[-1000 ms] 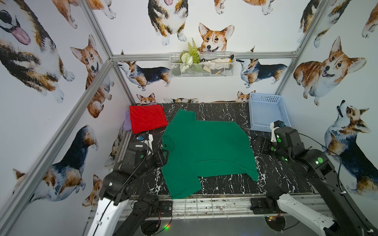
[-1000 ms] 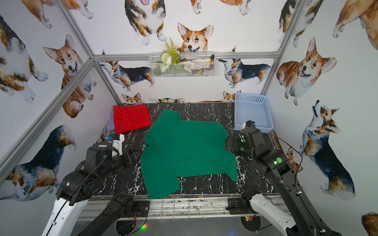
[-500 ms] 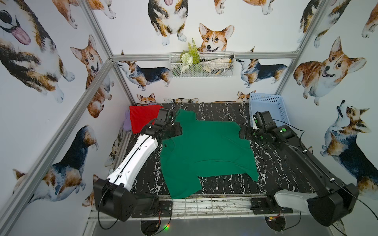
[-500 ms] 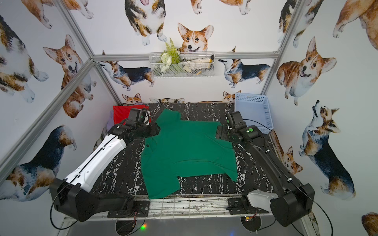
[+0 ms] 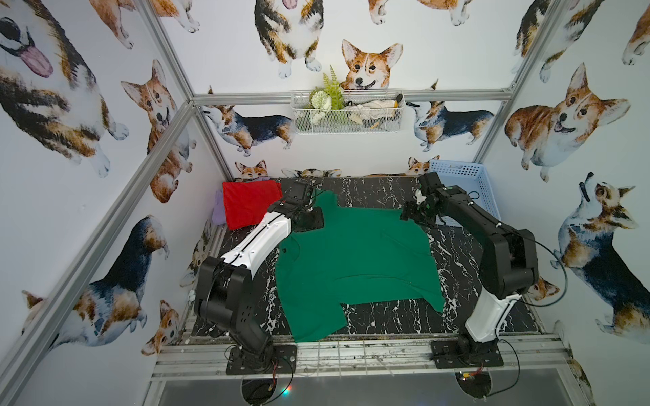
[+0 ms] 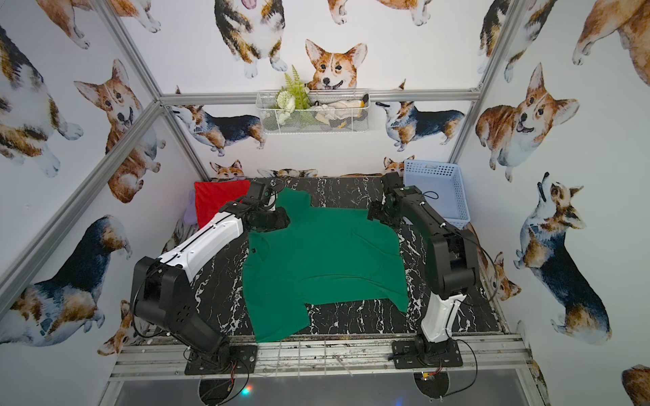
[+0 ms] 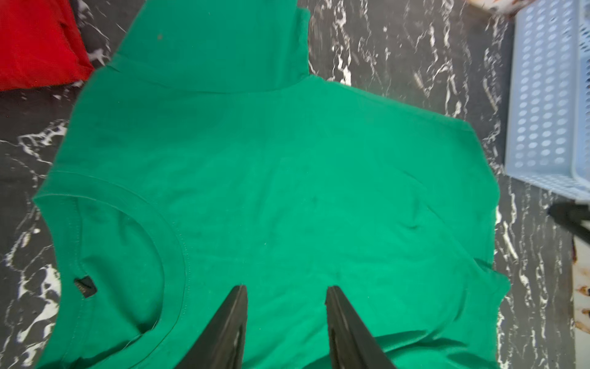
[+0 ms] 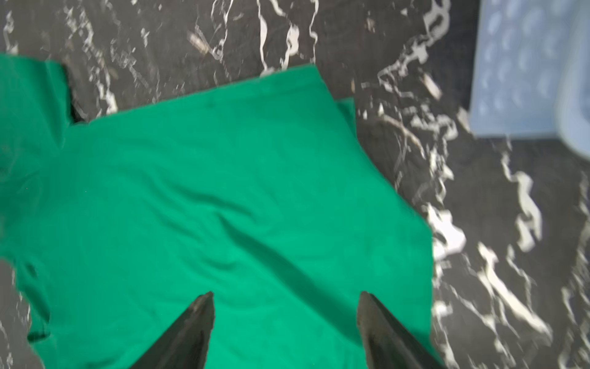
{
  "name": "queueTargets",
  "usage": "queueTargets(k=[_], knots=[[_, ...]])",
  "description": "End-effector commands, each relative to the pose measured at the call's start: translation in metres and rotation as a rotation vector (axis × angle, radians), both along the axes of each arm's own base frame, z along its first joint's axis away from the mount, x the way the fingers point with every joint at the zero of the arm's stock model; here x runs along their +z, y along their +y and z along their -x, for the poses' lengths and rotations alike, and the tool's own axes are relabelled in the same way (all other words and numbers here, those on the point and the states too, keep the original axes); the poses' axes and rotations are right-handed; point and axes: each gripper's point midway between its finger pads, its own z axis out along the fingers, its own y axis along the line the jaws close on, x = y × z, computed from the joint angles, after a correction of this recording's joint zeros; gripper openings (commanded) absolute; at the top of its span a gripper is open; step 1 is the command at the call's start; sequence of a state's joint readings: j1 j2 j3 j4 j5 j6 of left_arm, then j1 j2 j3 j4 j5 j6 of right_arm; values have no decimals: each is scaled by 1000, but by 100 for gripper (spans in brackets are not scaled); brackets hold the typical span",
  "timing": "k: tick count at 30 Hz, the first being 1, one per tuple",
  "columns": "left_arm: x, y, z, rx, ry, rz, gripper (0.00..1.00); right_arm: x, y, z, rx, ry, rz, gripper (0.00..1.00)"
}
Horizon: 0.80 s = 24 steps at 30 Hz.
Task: Fold and stack t-shirts
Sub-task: Flatten out the T-shirt at the center of the board.
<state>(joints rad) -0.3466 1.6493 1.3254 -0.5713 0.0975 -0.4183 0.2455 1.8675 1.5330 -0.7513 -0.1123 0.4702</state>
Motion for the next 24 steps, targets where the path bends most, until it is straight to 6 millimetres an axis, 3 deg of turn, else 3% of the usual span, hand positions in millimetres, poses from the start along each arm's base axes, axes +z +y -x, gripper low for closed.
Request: queueTargets(k=[1,4,7,15,20,24], knots=[[-9,-8,2,-34,-2,8,44,-13,1,-26,8,26,-5,73],[-20,-11,9,-40,10,10,44,-29,3,-42,11,64,1,73],[-25,-10,18,-43,6,10,44,-49,16,-43,25,125,-48,72],[-24,-12,25,-53,1,-14,44,-90,50,-7,95,212,-77,73],[-20,-16,30,-60,-10,-22,44,-88,88,25,217,236,-122,72],[-16,-18,32,-62,-15,-26,44,-65,119,52,332,216,-184,72]])
